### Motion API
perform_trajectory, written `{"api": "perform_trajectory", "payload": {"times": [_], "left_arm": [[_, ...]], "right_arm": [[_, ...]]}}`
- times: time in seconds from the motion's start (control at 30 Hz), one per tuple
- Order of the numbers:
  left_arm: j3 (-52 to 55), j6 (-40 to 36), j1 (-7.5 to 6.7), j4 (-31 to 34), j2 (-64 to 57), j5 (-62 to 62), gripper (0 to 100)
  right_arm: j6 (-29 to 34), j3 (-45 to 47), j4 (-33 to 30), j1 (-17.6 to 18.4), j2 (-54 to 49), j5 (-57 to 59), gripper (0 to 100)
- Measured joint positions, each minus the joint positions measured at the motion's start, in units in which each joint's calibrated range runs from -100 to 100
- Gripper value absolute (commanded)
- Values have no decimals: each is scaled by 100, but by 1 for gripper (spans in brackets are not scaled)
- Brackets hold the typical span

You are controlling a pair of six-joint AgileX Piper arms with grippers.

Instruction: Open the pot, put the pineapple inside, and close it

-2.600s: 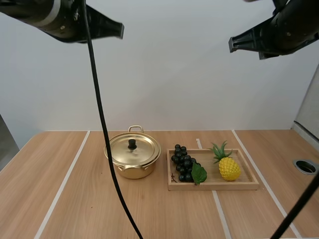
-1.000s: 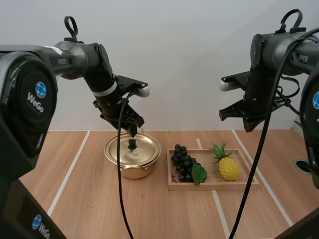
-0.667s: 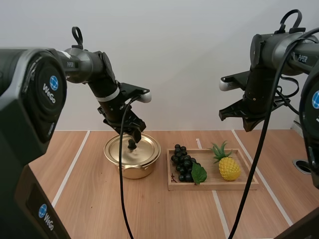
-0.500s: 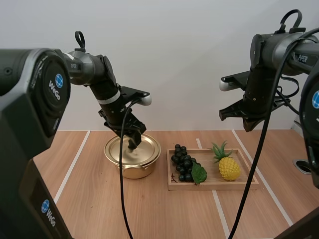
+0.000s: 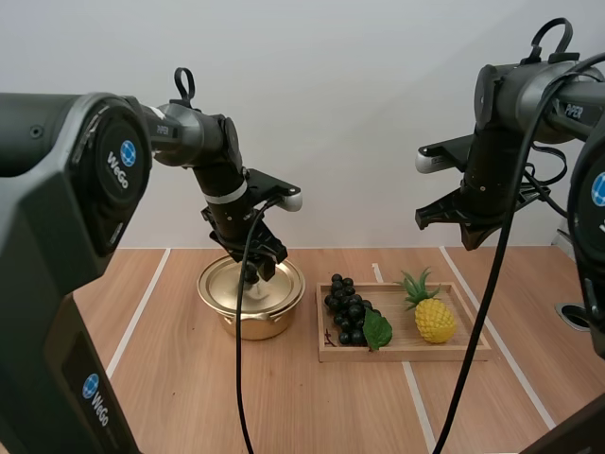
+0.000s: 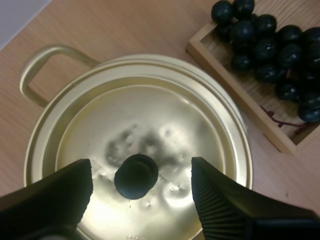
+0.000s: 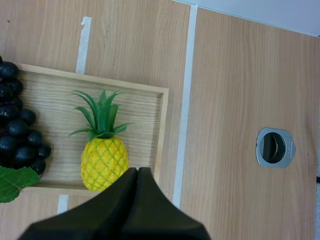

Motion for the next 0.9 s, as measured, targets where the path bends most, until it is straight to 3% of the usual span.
{"api": "perform_trajectory", "payload": {"times": [0.83, 0.9], "left_arm": [[-13, -99, 0, 98, 451, -293, 90], [-25, -99, 0, 78, 455, -293, 85]], "right_arm": [[-71, 0, 11, 0, 0, 0, 0], [-71, 0, 36, 0, 0, 0, 0]]}}
